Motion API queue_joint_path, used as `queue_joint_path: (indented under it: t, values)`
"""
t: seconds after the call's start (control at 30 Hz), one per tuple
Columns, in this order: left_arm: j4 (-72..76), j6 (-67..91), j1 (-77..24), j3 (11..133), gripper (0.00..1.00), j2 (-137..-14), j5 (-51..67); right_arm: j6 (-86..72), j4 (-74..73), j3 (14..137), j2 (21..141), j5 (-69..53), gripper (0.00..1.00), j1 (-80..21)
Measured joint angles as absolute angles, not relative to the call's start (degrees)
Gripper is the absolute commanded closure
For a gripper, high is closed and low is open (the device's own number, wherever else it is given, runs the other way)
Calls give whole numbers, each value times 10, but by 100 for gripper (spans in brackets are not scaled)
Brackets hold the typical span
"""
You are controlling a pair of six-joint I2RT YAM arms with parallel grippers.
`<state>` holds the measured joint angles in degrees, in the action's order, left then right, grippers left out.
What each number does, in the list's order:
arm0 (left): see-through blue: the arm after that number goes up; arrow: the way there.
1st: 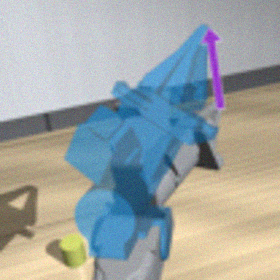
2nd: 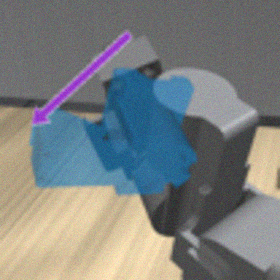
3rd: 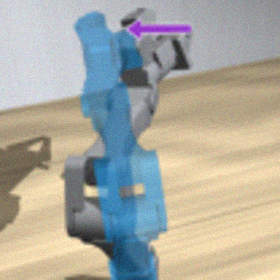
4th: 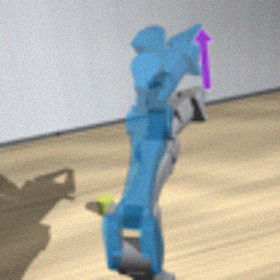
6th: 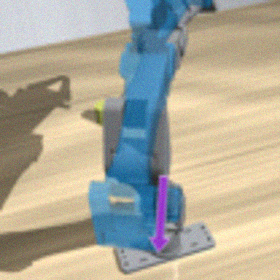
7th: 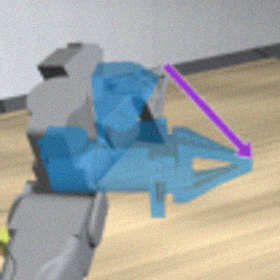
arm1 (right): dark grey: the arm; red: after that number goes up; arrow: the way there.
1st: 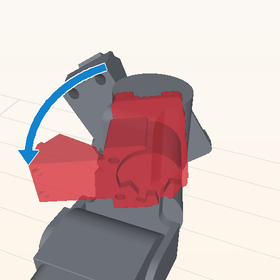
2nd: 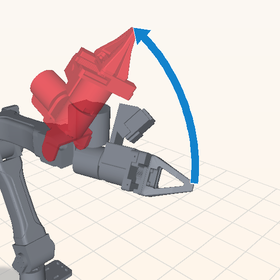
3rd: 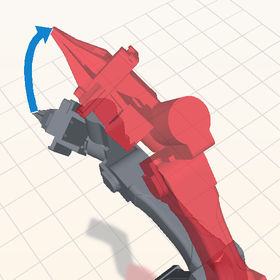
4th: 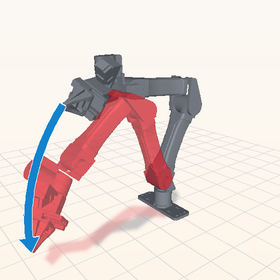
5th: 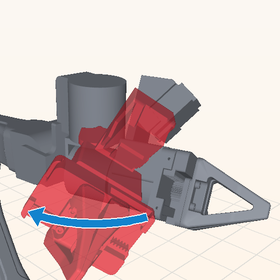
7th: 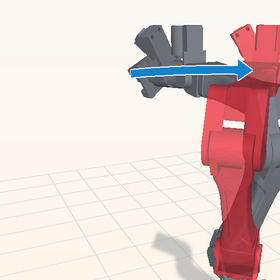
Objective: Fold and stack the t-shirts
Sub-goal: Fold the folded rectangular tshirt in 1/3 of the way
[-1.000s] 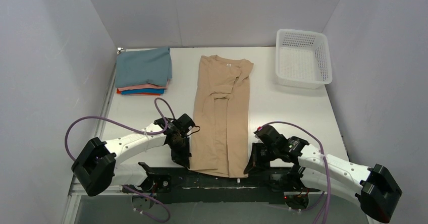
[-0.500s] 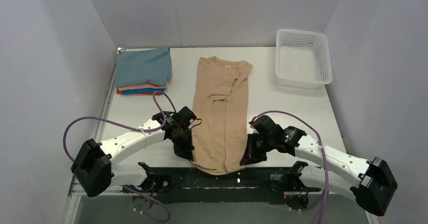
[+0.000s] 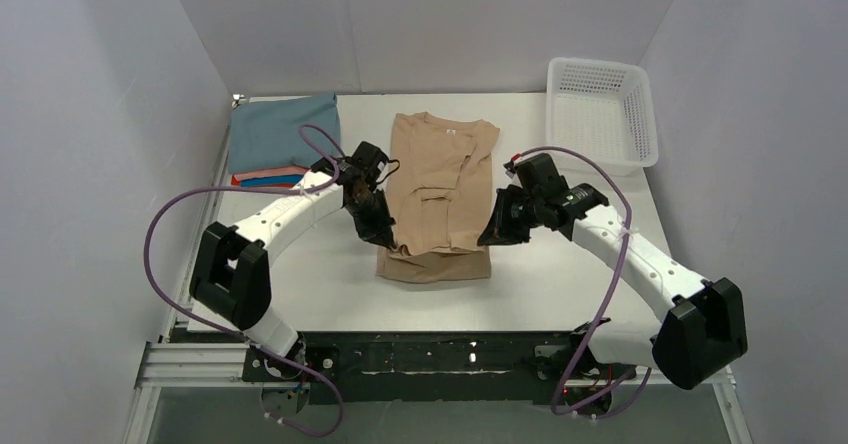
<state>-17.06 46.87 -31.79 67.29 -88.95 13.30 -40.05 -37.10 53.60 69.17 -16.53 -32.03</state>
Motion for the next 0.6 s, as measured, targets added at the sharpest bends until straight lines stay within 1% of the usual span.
queue_joint_path:
  t: [0.23, 0.6]
  values:
    - [-195, 437, -280, 788, 100, -976, 118, -353, -372, 624, 785, -164, 99, -272]
    - [-252, 389, -252, 942, 100, -1087, 60, -316, -371, 681, 885, -183, 99, -216]
